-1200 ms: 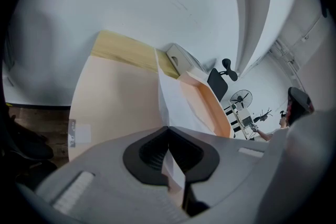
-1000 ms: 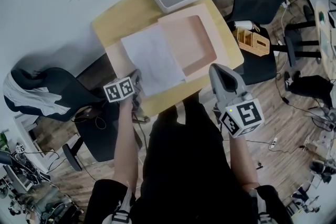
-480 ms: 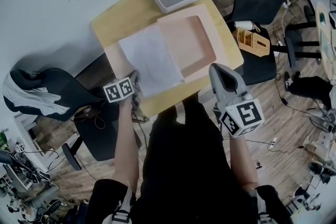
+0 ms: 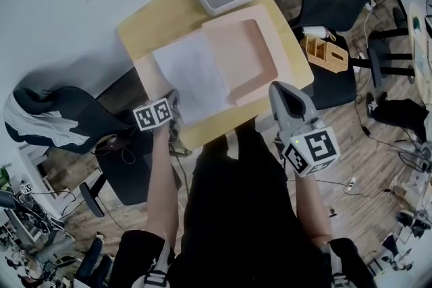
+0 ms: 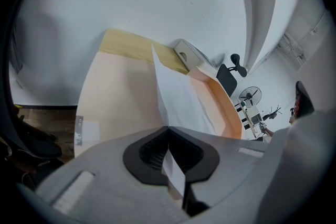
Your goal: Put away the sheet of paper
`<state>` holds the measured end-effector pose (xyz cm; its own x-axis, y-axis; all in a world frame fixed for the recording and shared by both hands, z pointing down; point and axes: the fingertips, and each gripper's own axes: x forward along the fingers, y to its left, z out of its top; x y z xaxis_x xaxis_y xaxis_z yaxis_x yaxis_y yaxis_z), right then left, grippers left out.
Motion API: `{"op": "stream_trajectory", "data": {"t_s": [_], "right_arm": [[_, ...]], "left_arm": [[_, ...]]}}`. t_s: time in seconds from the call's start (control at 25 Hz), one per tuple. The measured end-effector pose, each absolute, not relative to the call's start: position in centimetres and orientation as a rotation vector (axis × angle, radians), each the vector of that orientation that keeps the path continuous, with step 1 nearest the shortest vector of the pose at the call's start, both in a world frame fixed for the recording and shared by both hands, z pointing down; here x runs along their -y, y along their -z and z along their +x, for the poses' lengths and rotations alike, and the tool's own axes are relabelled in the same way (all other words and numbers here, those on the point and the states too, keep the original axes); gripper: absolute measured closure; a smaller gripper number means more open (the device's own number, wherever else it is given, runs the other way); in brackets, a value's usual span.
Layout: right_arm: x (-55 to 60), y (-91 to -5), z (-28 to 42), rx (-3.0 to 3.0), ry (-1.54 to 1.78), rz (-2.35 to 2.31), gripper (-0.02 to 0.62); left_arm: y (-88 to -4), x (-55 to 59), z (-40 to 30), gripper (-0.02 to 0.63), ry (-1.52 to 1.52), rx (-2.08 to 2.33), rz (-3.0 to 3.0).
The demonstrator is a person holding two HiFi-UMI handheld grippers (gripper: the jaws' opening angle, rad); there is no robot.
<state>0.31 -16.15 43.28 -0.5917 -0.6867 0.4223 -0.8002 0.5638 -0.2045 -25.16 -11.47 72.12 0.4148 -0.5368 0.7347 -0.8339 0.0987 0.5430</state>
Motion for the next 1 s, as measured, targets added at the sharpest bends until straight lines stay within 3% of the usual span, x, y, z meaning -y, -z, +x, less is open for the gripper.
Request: {"op": "stream_trajectory", "data": {"t_s": [1.0], "right_arm": [[19.1, -43.7, 5.1, 2.504, -0.545, 1.166, 0.594]], "left_arm": [[-72.5, 16.6, -16.4, 0.595, -0.27, 1.244, 1.545]]}}
